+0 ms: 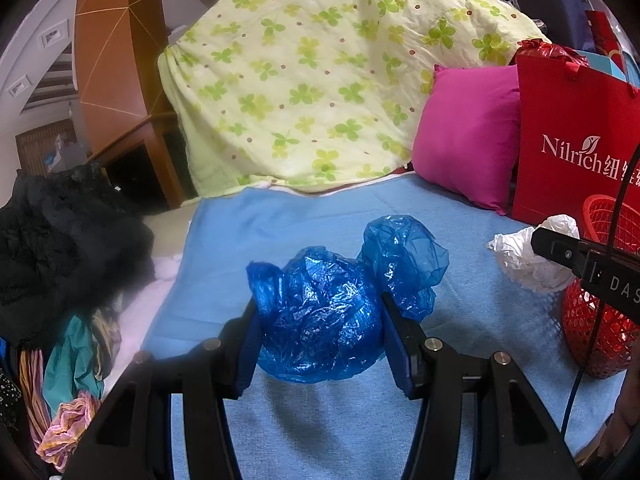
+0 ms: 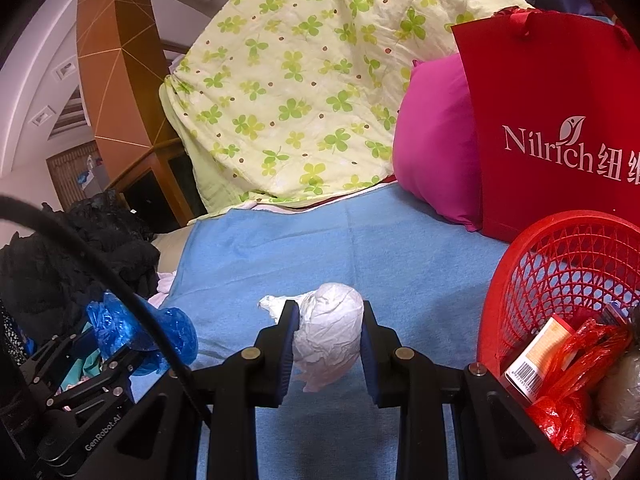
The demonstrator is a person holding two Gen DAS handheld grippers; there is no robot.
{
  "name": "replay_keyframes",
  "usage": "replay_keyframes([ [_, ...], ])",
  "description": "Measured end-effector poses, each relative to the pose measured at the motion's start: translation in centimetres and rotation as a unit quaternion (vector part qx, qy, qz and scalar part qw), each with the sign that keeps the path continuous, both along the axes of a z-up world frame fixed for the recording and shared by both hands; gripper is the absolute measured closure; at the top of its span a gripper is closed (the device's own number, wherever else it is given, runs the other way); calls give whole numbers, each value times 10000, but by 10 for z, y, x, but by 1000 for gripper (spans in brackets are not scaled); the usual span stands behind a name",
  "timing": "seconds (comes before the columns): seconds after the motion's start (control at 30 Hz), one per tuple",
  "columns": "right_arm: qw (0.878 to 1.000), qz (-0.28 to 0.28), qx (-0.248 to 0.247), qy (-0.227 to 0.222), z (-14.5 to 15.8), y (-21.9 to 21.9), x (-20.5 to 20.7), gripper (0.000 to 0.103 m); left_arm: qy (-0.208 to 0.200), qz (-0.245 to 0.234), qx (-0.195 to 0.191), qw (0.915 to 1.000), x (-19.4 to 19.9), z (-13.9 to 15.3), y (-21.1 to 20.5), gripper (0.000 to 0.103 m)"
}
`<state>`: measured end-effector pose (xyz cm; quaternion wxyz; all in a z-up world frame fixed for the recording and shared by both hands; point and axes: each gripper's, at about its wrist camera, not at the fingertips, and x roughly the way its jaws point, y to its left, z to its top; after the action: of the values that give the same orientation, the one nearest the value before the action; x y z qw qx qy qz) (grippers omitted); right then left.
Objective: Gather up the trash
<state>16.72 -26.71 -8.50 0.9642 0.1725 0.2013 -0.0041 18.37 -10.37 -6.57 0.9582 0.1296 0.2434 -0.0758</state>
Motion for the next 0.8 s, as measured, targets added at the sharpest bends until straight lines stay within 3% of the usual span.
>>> replay_keyframes([
  [0.8, 10000, 0, -70, -34, 1, -2, 1, 72, -19, -80, 25, 10000, -1, 3, 0, 47],
])
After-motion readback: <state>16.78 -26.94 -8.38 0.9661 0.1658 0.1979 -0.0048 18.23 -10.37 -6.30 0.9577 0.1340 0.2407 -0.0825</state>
